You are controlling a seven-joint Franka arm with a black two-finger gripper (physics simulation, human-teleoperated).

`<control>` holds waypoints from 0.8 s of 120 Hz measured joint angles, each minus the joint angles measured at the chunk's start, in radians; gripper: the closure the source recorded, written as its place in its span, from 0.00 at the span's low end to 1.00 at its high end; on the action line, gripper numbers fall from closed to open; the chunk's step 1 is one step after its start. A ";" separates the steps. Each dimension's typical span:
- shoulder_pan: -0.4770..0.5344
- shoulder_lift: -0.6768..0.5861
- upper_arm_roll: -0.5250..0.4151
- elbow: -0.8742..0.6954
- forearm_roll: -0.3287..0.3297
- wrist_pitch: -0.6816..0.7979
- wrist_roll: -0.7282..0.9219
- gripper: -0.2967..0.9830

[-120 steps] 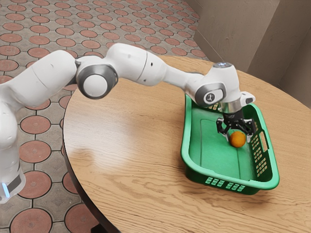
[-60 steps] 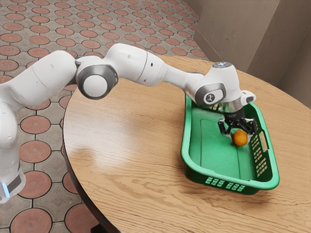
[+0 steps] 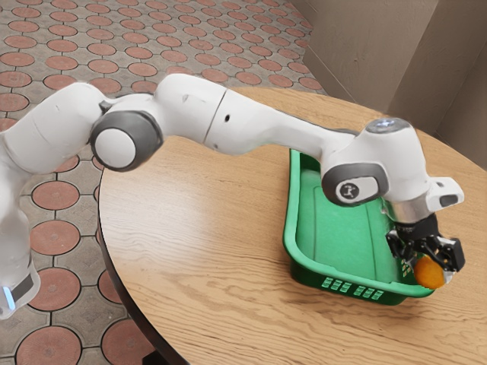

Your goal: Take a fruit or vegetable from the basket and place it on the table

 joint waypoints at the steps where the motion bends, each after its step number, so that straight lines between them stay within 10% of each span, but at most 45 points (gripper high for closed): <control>1: -0.008 0.000 0.000 0.000 0.001 0.001 -0.002 0.50; 44: -0.156 0.001 -0.005 0.001 0.061 0.036 -0.086 0.45; 96: -0.061 -0.217 0.107 -0.083 -0.075 -0.082 -0.263 0.24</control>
